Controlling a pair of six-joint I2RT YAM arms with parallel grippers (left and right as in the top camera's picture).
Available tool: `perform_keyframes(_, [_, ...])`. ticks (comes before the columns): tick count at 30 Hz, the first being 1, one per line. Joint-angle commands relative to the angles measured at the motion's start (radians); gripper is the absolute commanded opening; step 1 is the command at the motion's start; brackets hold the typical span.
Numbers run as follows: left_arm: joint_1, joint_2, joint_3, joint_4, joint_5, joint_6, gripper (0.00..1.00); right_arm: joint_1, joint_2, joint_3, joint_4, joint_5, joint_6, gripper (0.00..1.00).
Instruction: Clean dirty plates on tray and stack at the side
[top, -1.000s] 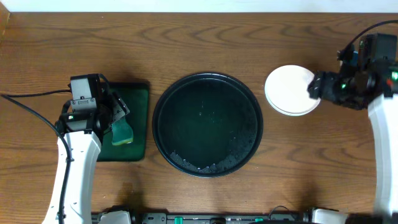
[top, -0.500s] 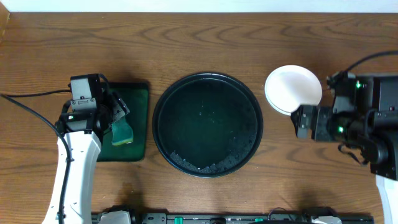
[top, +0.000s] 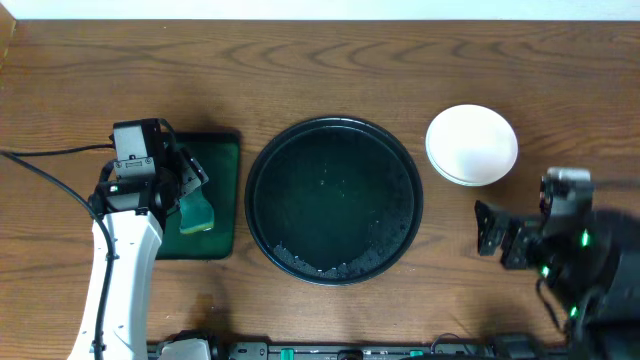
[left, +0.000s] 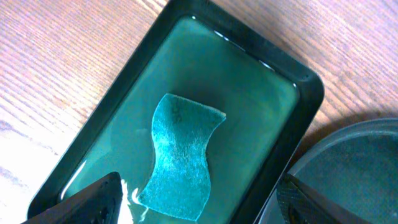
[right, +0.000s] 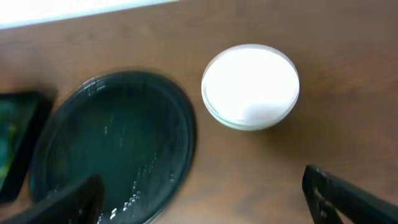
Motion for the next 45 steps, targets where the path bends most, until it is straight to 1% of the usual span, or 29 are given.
perform_keyframes(1, [0.002, 0.0, 0.017, -0.004, -0.008, 0.009, 0.8, -0.026, -0.176, -0.206, 0.119, 0.003, 0.011, 0.99])
perform_keyframes(7, [0.002, 0.0, 0.017, -0.004, -0.008, 0.009, 0.8, -0.061, -0.456, -0.533, 0.349, 0.002, 0.011, 0.99])
perform_keyframes(11, [0.002, 0.0, 0.017, -0.004, -0.008, 0.009, 0.8, -0.074, -0.573, -0.681, 0.468, 0.003, 0.011, 0.99])
perform_keyframes(14, [0.002, 0.0, 0.017, -0.004, -0.008, 0.009, 0.8, -0.076, -0.621, -0.766, 0.567, 0.003, 0.011, 0.99])
perform_keyframes(23, [0.002, 0.0, 0.017, -0.004, -0.008, 0.009, 0.8, -0.077, -0.619, -0.963, 0.914, 0.036, 0.011, 0.99])
perform_keyframes(28, [0.002, 0.0, 0.017, -0.004, -0.008, 0.009, 0.8, -0.077, -0.62, -0.964, 0.887, 0.055, -0.001, 0.99])
perform_keyframes(45, [0.002, 0.0, 0.017, -0.004, -0.008, 0.009, 0.8, -0.077, -0.618, -0.964, 0.888, 0.052, 0.0, 0.99])
